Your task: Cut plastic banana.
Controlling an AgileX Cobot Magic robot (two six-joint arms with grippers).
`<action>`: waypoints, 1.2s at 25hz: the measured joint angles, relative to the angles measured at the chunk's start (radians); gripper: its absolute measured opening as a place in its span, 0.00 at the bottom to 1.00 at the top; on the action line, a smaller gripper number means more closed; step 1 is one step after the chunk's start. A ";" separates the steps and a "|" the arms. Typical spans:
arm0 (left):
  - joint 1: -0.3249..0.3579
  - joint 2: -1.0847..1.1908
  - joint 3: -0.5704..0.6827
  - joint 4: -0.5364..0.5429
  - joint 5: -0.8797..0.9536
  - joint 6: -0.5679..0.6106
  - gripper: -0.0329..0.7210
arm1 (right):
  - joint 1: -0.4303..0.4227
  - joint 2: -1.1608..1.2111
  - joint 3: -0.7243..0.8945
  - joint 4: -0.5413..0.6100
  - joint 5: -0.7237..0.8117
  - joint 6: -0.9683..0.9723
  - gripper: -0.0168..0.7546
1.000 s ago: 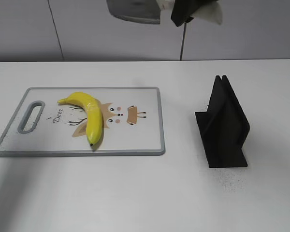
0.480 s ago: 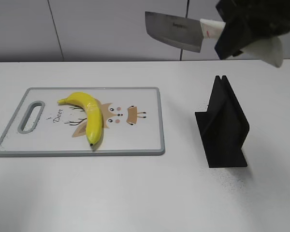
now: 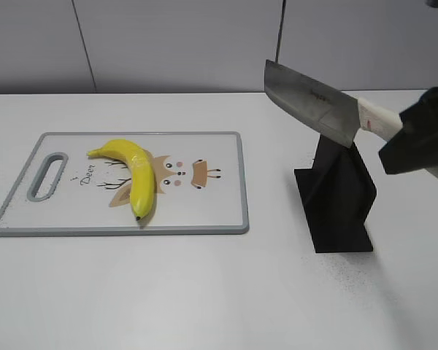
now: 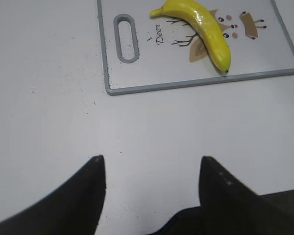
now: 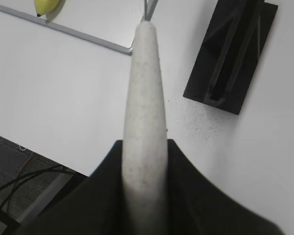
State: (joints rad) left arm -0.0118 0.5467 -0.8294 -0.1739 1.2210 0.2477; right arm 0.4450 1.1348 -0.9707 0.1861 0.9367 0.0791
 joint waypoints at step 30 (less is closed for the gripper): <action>0.000 -0.552 0.350 -0.006 -0.150 0.000 0.82 | 0.000 -0.181 0.262 -0.191 -0.214 0.308 0.23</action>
State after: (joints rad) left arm -0.0118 -0.0056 -0.4792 -0.1800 1.0711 0.2474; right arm 0.4450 0.9539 -0.7090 -0.0053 0.7229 0.3876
